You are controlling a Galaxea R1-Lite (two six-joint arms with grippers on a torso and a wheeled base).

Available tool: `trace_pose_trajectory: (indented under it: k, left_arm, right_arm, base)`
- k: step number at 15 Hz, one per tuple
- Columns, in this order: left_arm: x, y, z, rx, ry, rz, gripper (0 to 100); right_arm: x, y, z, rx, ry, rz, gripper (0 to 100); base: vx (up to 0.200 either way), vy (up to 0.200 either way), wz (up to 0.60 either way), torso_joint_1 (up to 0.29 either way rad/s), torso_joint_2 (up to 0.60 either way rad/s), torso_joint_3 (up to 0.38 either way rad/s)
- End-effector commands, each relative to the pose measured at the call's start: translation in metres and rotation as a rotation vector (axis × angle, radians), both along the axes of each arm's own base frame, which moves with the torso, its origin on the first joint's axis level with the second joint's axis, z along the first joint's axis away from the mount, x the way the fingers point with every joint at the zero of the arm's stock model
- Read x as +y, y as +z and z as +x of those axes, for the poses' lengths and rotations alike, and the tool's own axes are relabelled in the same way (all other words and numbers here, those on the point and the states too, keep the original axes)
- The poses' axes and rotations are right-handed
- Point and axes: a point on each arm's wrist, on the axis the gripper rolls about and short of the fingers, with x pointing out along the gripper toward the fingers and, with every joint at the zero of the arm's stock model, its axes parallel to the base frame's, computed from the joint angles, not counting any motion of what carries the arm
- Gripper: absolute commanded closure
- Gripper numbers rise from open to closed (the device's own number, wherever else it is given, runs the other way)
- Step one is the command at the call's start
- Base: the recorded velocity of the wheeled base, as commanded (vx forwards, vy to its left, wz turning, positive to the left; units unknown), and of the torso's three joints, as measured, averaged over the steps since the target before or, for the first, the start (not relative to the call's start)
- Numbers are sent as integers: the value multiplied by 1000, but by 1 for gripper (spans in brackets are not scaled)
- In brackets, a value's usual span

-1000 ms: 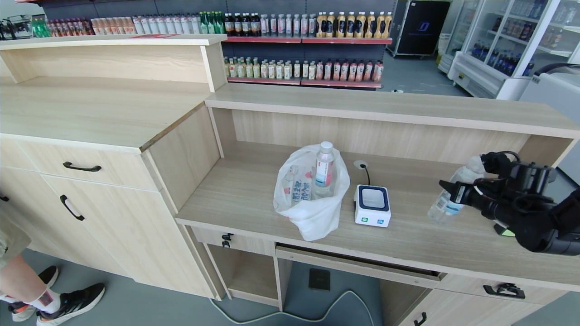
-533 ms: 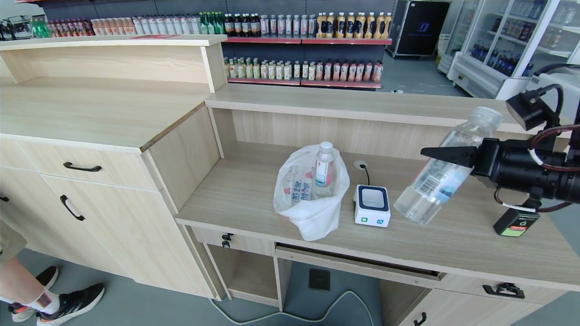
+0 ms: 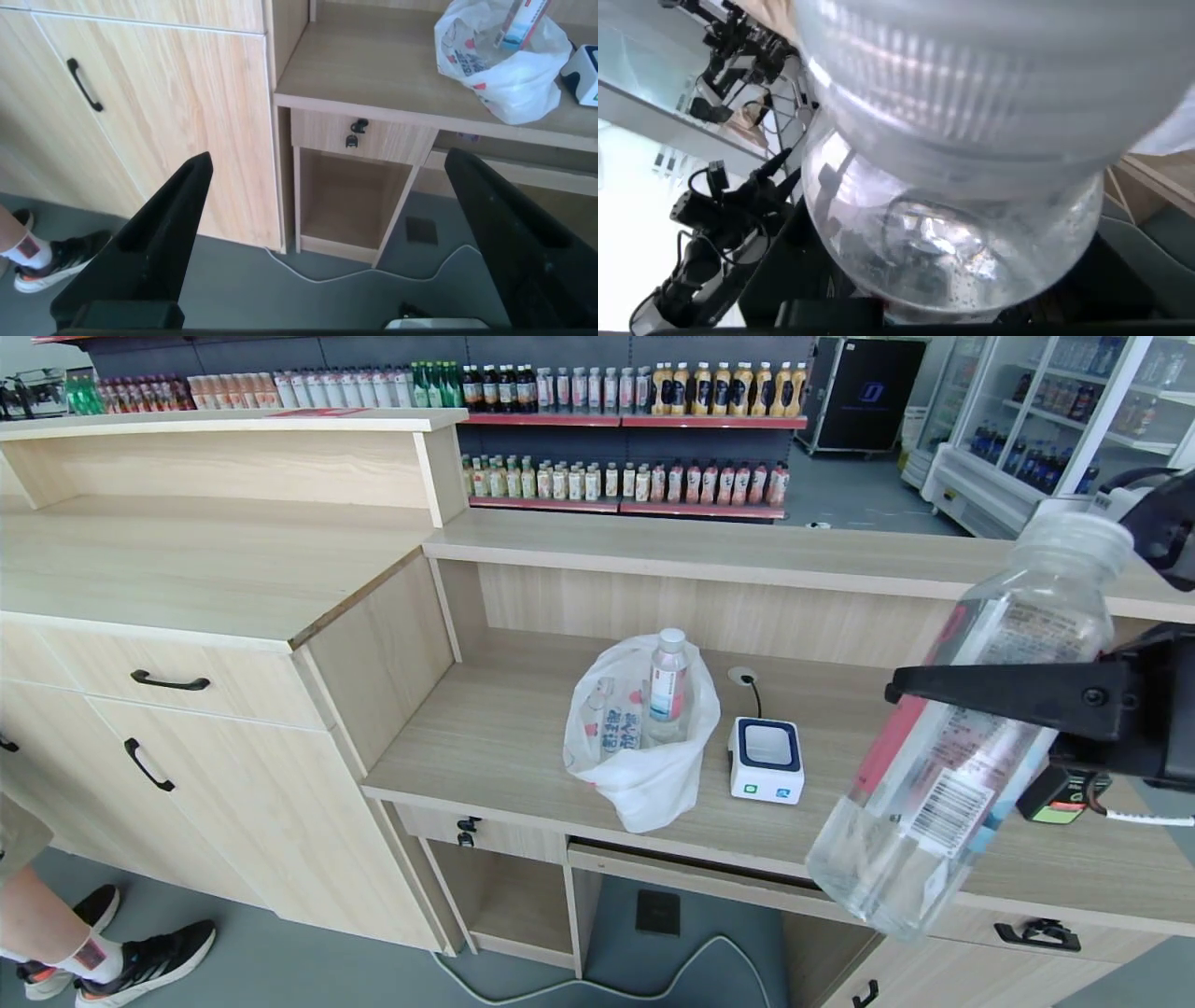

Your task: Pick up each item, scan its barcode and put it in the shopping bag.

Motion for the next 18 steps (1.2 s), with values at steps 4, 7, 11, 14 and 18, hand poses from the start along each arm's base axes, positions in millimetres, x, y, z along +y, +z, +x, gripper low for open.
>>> trace_pose_trajectory:
  k: [4, 7, 11, 14, 18]
  left_arm:
    - [0, 0, 0, -1, 0, 1, 0]
    - [0, 0, 0, -1, 0, 1, 0]
    - [0, 0, 0, -1, 0, 0, 0]
    - [0, 0, 0, -1, 0, 0, 0]
    - [0, 0, 0, -1, 0, 0, 0]
  right_arm:
    - [14, 8, -28, -45, 154, 22, 100]
    - [15, 10, -39, -40, 197, 20, 100]
    - [10, 11, -49, -36, 209, 16, 100]
    - [7, 10, -52, -38, 208, 16, 100]
    - [4, 9, -54, -59, 198, -4, 100]
  base:
    - [0, 0, 0, 0, 0, 0]
    - [0, 0, 0, 0, 0, 0]
    - [0, 0, 0, 0, 0, 0]
    - [0, 0, 0, 0, 0, 0]
    - [0, 0, 0, 0, 0, 0]
